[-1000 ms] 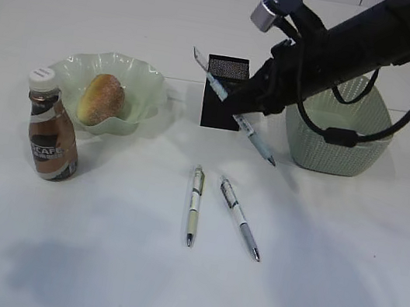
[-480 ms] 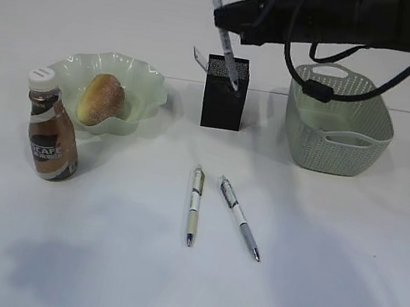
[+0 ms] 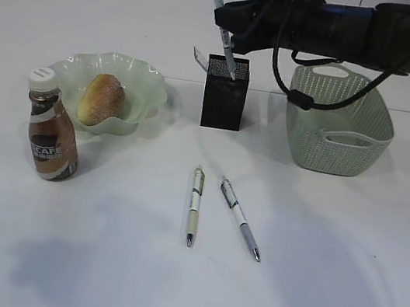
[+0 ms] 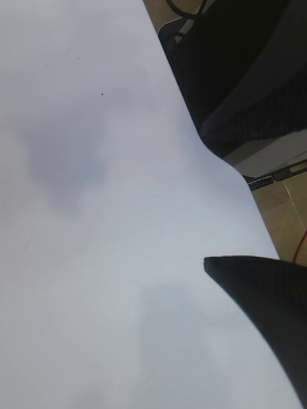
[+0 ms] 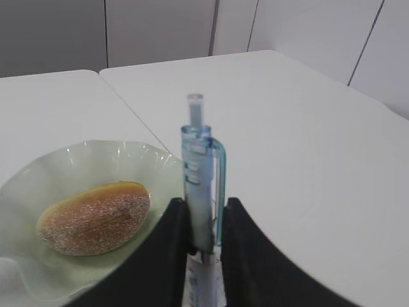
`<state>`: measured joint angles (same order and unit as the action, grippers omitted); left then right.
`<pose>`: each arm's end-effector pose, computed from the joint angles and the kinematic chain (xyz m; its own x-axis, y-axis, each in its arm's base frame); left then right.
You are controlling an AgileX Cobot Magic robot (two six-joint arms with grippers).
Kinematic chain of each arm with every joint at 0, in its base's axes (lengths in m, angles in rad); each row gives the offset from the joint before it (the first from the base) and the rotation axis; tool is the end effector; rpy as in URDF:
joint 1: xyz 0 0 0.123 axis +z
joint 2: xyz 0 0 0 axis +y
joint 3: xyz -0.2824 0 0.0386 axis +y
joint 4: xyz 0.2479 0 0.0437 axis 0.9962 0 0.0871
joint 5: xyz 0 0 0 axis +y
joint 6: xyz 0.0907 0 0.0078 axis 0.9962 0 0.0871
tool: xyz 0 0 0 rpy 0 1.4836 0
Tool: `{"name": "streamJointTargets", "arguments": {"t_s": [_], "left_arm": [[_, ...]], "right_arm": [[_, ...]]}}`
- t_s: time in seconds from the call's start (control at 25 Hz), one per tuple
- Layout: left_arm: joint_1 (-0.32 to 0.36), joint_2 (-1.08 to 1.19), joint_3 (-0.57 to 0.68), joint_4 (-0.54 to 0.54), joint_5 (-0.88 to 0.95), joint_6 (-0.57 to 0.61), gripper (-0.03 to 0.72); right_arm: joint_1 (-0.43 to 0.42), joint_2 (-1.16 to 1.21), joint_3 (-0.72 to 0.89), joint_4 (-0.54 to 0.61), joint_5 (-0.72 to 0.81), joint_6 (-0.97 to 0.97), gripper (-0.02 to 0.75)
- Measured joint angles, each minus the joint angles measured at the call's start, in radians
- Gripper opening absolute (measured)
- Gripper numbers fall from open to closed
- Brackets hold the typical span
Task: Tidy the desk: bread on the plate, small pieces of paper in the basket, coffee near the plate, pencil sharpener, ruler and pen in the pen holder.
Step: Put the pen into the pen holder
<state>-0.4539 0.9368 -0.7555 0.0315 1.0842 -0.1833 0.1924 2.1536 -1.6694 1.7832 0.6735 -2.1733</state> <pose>0.1361 -0.0636 0.2875 -0.8905 0.2478 -0.3816 0.2833 0.9582 -0.0388 0.4778 0.1497 0.2444 0.0284 -0.2587 -0.9655 -0.7671 0.6136 -0.1870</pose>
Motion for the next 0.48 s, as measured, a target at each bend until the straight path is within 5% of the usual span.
{"name": "streamJointTargets", "arguments": {"t_s": [0.48], "left_arm": [[0.000, 0.000, 0.000, 0.000, -0.006, 0.000, 0.402]], "right_arm": [[0.000, 0.146, -0.209, 0.006, -0.040, -0.073, 0.143]]}}
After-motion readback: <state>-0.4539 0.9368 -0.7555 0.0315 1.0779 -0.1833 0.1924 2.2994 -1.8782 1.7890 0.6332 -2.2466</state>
